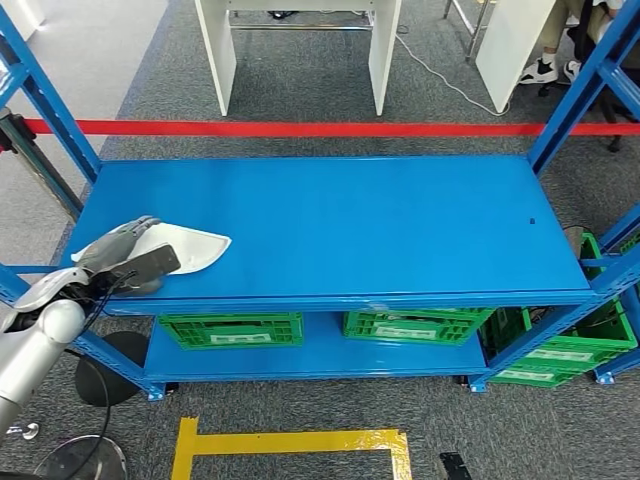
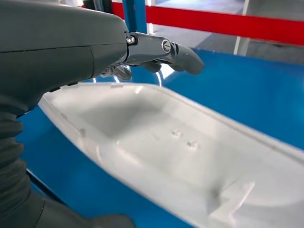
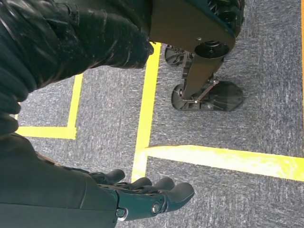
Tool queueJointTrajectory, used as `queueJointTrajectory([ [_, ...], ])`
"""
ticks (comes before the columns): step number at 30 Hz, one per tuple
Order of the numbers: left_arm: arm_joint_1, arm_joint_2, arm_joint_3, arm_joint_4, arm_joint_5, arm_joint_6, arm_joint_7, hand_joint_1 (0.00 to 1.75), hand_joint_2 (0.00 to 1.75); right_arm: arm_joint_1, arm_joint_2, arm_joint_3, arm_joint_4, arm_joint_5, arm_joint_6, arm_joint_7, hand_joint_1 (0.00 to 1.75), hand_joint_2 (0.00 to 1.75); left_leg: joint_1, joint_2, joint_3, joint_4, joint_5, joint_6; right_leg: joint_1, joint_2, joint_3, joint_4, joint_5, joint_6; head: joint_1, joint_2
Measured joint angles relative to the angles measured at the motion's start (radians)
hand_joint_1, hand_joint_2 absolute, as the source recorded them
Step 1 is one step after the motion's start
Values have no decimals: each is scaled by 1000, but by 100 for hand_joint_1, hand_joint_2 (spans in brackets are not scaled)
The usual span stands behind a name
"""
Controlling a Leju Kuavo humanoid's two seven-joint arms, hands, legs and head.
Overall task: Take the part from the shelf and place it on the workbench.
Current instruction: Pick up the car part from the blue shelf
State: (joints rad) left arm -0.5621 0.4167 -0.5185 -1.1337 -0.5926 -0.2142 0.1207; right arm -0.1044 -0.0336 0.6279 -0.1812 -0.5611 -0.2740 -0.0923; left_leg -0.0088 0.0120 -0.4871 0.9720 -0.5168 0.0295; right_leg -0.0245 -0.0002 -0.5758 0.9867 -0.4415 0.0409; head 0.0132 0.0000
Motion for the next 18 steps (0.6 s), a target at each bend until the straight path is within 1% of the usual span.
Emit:
queueJointTrajectory([
  [5,0,23,-17,0,2,-19,-3,0,175,0,0,0,0,0,2,1,0,175,0,0,0,0,0,0,0,0,0,0,0,0,0,0],
  [9,-2,36,-31,1,-26,1,23,0,175,0,0,0,1,0,2,3,0,175,0,0,0,0,0,0,0,0,0,0,0,0,0,0],
  [13,-10,38,-41,14,-65,19,46,0,175,0,0,0,1,4,2,5,0,175,0,0,0,0,0,0,0,0,0,0,0,0,0,0],
  [18,-23,38,-56,44,-87,21,51,0,175,0,0,0,1,7,2,9,0,175,0,0,0,0,0,0,0,0,0,0,0,0,0,0],
])
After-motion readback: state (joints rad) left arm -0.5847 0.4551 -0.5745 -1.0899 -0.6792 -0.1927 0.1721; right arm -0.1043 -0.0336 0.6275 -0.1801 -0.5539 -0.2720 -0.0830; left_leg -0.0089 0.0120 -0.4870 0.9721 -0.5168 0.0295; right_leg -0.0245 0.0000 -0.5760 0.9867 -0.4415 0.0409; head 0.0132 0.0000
